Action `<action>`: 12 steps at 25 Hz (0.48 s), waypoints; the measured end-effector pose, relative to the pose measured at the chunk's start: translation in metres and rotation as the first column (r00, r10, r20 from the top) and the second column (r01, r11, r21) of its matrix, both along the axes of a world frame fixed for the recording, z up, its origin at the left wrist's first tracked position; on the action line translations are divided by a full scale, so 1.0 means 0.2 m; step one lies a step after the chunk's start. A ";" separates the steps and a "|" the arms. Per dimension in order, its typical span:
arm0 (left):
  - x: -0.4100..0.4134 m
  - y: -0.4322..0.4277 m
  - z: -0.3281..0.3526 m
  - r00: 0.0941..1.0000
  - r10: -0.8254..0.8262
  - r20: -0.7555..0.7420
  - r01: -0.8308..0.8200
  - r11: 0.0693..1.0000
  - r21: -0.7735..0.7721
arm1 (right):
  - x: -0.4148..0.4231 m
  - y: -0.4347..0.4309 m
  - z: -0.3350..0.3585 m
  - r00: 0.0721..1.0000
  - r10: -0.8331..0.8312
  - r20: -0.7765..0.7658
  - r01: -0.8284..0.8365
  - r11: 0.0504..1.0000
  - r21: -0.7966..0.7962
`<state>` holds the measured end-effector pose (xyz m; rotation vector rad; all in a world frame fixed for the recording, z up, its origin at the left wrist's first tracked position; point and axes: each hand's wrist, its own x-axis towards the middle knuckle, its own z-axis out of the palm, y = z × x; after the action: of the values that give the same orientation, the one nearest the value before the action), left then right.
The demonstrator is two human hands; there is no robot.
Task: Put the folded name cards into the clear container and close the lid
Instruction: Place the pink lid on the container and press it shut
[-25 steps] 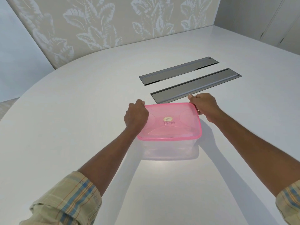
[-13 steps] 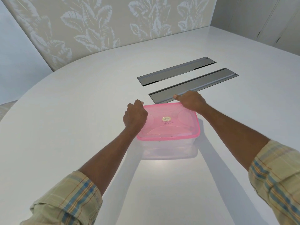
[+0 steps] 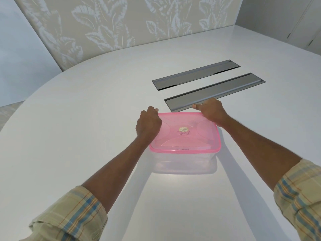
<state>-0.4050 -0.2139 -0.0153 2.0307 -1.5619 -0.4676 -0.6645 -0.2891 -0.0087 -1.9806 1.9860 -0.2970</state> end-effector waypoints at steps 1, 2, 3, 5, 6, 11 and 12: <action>0.00 0.00 0.00 1.000 0.004 -0.001 -0.004 1.000 -0.001 | 0.00 0.00 0.00 1.000 -0.005 -0.006 0.005 1.000 -0.003; 0.00 0.00 0.00 1.000 0.007 0.002 -0.007 1.000 0.000 | 0.00 0.01 -0.01 0.999 -0.034 0.031 0.034 0.999 -0.001; 0.00 0.00 0.00 1.000 0.009 0.001 -0.009 1.000 0.001 | 0.00 0.02 -0.01 0.991 -0.083 0.100 0.083 0.997 0.010; 0.00 0.00 0.00 1.000 0.015 -0.001 -0.015 1.000 0.001 | 0.00 0.06 0.01 0.953 -0.182 0.241 0.181 0.983 0.027; 0.00 0.01 0.00 1.000 0.018 0.000 -0.018 1.000 0.002 | 0.00 0.09 0.03 0.934 -0.220 0.280 0.217 0.975 0.043; -0.01 0.00 0.01 0.999 0.047 -0.010 -0.046 0.999 0.029 | 0.01 0.29 0.03 0.925 -0.334 0.181 0.338 0.941 0.006; -0.02 0.00 0.02 0.998 0.056 -0.012 -0.055 0.998 0.037 | 0.00 0.34 0.03 0.918 -0.360 0.167 0.366 0.930 -0.007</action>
<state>-0.4084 -0.2132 -0.0118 2.0886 -1.4956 -0.4898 -0.6636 -0.2213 -0.0036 -1.5370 2.2429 -0.5682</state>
